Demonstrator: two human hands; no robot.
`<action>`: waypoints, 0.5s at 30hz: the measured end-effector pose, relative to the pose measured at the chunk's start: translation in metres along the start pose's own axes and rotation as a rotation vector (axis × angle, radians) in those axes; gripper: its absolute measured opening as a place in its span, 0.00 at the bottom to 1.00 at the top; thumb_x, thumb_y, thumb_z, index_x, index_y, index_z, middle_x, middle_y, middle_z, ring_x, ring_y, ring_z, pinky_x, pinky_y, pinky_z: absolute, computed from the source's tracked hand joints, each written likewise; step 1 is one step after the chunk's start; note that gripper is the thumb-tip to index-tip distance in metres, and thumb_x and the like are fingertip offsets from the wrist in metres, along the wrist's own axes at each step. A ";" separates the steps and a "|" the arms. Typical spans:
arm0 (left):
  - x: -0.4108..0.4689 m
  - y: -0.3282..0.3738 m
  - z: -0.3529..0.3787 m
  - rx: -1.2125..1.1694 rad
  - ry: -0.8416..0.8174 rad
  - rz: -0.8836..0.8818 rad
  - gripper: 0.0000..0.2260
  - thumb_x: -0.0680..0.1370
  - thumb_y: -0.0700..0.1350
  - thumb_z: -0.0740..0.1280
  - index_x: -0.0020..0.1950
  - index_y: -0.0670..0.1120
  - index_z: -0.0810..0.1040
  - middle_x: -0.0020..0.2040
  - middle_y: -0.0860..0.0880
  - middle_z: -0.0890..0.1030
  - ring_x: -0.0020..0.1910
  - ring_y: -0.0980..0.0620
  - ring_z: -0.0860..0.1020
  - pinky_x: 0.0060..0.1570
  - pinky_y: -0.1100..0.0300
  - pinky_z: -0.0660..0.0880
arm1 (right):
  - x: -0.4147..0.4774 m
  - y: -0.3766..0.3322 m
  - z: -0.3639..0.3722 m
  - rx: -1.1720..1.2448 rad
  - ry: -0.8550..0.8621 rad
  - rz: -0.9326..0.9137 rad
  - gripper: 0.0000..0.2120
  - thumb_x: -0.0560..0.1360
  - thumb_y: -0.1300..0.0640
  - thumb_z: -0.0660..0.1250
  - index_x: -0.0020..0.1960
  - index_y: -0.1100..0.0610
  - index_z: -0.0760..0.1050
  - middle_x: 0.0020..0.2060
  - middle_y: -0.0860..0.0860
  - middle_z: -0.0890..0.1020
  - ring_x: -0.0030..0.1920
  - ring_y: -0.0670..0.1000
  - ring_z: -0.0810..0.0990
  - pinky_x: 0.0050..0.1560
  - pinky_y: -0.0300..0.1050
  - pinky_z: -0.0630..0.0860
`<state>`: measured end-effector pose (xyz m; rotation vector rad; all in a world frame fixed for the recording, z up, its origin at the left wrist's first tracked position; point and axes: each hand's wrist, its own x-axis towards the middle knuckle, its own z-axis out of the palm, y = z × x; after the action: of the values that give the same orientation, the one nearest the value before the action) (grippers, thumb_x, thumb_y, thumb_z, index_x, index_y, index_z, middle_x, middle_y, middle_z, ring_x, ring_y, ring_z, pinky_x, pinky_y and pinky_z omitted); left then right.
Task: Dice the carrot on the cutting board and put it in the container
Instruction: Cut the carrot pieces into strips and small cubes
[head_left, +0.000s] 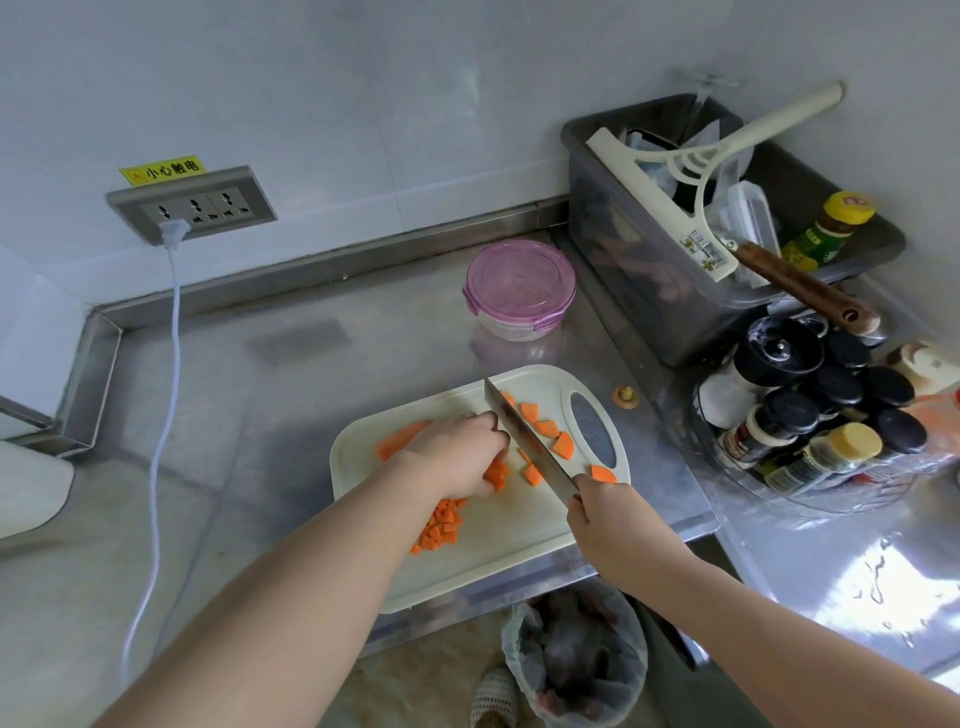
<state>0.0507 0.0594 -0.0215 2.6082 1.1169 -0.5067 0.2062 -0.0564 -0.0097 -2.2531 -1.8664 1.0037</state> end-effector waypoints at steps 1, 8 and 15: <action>-0.002 0.001 0.002 0.006 0.021 -0.019 0.14 0.74 0.51 0.67 0.58 0.48 0.74 0.57 0.48 0.72 0.57 0.46 0.74 0.46 0.56 0.67 | 0.000 0.000 0.001 0.002 -0.002 0.001 0.09 0.82 0.56 0.52 0.51 0.57 0.69 0.43 0.54 0.73 0.42 0.55 0.73 0.44 0.47 0.72; -0.022 0.023 0.034 -0.124 0.203 -0.328 0.16 0.75 0.53 0.64 0.59 0.47 0.74 0.57 0.48 0.76 0.59 0.46 0.73 0.55 0.54 0.68 | -0.002 -0.005 0.013 -0.010 -0.042 0.000 0.08 0.82 0.56 0.51 0.49 0.56 0.67 0.40 0.53 0.72 0.42 0.55 0.72 0.47 0.49 0.74; -0.027 0.031 0.051 -0.233 0.315 -0.473 0.14 0.75 0.52 0.68 0.58 0.48 0.75 0.55 0.50 0.80 0.56 0.48 0.76 0.56 0.54 0.69 | -0.002 -0.007 0.021 -0.101 -0.094 0.024 0.11 0.81 0.65 0.54 0.63 0.60 0.68 0.43 0.51 0.69 0.36 0.50 0.69 0.29 0.38 0.63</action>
<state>0.0456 0.0023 -0.0536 2.2655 1.7914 -0.0382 0.1898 -0.0633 -0.0225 -2.3273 -1.9751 1.0597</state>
